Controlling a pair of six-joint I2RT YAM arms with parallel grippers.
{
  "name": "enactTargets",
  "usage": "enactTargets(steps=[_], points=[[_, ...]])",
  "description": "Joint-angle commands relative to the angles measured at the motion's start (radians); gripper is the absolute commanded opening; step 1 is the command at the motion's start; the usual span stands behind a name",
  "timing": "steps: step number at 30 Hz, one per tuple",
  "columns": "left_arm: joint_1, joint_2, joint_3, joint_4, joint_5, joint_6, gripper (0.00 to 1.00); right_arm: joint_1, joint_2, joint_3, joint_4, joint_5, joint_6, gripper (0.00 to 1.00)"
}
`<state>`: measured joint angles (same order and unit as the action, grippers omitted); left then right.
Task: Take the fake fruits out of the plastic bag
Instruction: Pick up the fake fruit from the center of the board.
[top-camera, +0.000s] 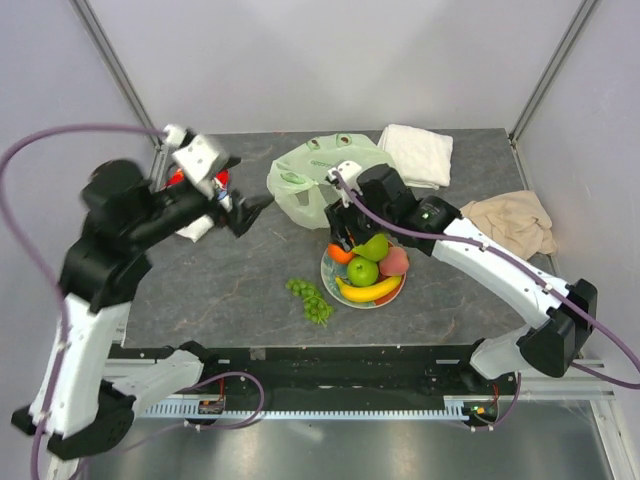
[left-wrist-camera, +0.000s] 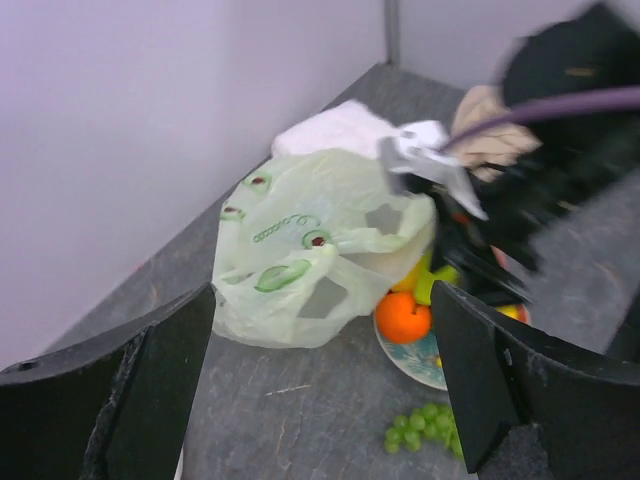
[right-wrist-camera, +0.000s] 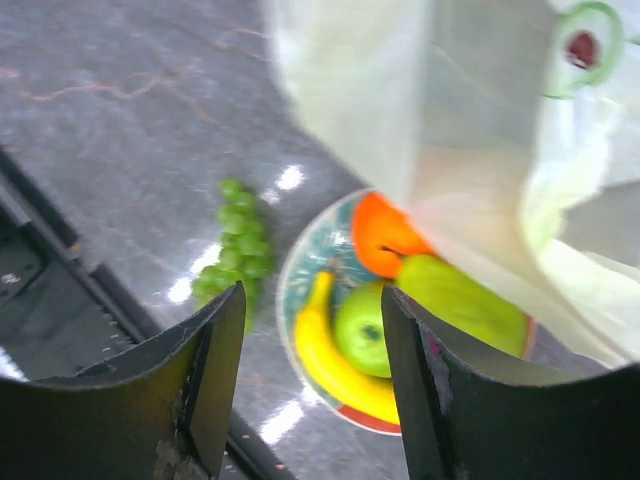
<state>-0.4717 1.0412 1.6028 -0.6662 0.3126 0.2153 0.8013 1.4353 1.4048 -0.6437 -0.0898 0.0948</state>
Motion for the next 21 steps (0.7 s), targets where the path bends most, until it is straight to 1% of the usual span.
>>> enactTargets(steps=[1,2,3,4,5,6,7,8,9,10,12,13,14,16,17,18,21], points=[[-0.001,-0.072,0.017,-0.486,0.319,0.235,0.95,-0.120,0.016,-0.015,0.044,0.013,-0.063,0.64],[-0.001,-0.073,0.003,-0.550,0.342,0.295,0.95,-0.146,0.023,-0.006,0.055,0.004,-0.053,0.64],[-0.001,-0.072,-0.051,-0.599,0.359,0.358,0.96,-0.171,0.033,0.023,0.056,-0.001,-0.050,0.64],[-0.001,-0.088,-0.093,-0.631,0.356,0.463,0.97,-0.213,0.048,0.040,0.056,0.002,-0.049,0.64],[-0.001,-0.104,-0.137,-0.636,0.353,0.517,0.99,-0.230,0.056,0.055,0.059,0.008,-0.052,0.65],[-0.004,-0.119,-0.224,-0.632,0.359,0.585,0.99,-0.246,0.075,0.087,0.061,0.010,-0.058,0.66],[-0.005,-0.145,-0.268,-0.615,0.356,0.684,0.99,-0.273,0.085,0.104,0.061,0.013,-0.061,0.67],[-0.022,-0.151,-0.306,-0.539,0.343,0.711,0.99,-0.287,0.094,0.118,0.062,0.015,-0.056,0.67],[-0.034,-0.153,-0.366,-0.508,0.303,0.739,0.99,-0.303,0.105,0.137,0.067,0.013,-0.032,0.68],[-0.051,-0.145,-0.383,-0.491,0.283,0.804,0.99,-0.327,0.109,0.141,0.073,0.013,-0.020,0.69],[-0.109,-0.101,-0.405,-0.470,0.238,0.866,0.98,-0.358,0.114,0.143,0.085,0.002,0.011,0.72],[-0.129,-0.080,-0.412,-0.469,0.227,0.927,0.97,-0.367,0.114,0.141,0.087,0.001,0.016,0.72],[-0.175,-0.051,-0.425,-0.469,0.212,0.959,0.96,-0.376,0.113,0.135,0.091,0.001,0.020,0.72],[-0.223,-0.021,-0.495,-0.420,0.148,1.018,0.95,-0.410,0.112,0.123,0.093,-0.014,0.048,0.73],[-0.266,-0.012,-0.527,-0.386,0.104,1.024,0.94,-0.422,0.114,0.120,0.095,-0.025,0.057,0.73],[-0.283,0.005,-0.588,-0.301,0.083,1.038,0.94,-0.435,0.108,0.115,0.096,-0.034,0.069,0.73],[-0.335,0.052,-0.693,-0.170,0.033,1.055,0.90,-0.467,0.088,0.109,0.096,-0.059,0.088,0.73]])
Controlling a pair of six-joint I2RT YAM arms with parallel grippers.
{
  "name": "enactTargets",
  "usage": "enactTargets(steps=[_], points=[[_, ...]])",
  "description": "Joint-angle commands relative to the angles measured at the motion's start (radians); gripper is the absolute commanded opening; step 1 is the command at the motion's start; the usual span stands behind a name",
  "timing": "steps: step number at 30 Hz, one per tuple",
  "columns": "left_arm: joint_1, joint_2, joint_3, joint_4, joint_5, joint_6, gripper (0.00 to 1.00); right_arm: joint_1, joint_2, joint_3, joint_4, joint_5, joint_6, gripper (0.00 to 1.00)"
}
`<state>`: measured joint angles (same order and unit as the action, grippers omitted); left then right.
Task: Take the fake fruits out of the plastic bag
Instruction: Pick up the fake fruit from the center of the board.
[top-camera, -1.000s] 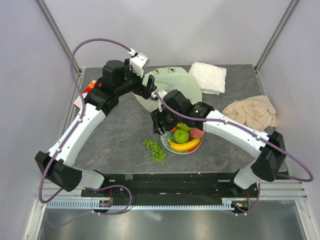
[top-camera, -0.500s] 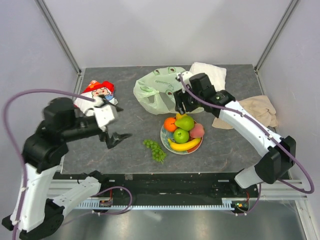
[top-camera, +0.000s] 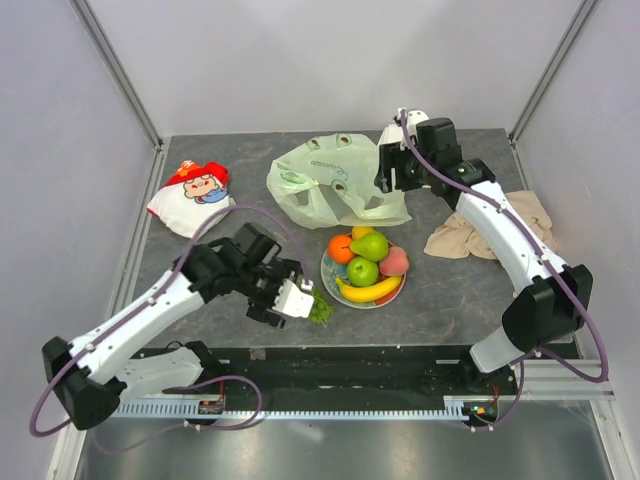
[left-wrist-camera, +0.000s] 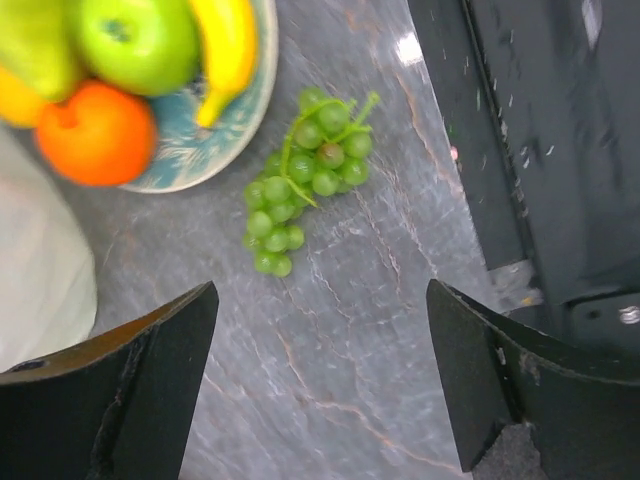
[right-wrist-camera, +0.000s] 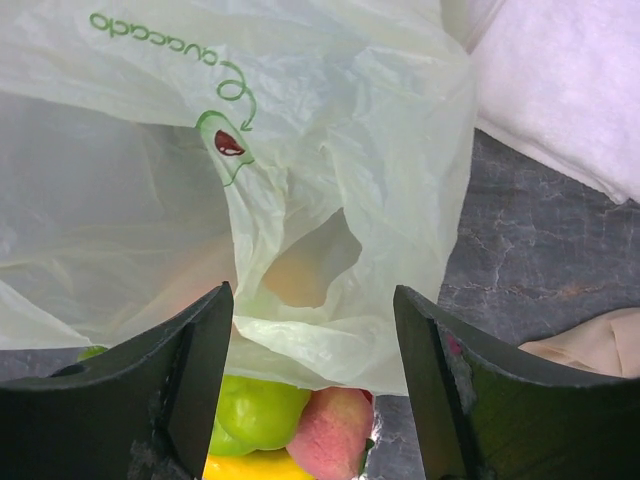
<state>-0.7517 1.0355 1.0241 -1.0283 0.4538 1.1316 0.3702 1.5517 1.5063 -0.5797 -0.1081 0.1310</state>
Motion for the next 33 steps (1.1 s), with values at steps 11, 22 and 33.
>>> enactTargets(steps=[11,22,33], points=[[-0.066,0.291,-0.137,0.468,-0.152,0.183,0.67,-0.109,-0.090,-0.053,0.034,-0.094,0.111,0.75],[-0.064,0.449,-0.105,0.416,-0.133,0.258,0.43,-0.171,-0.070,-0.023,0.037,-0.102,0.127,0.76],[-0.057,0.338,-0.022,0.312,-0.103,0.220,0.02,-0.191,-0.068,-0.031,0.040,-0.100,0.130,0.77]])
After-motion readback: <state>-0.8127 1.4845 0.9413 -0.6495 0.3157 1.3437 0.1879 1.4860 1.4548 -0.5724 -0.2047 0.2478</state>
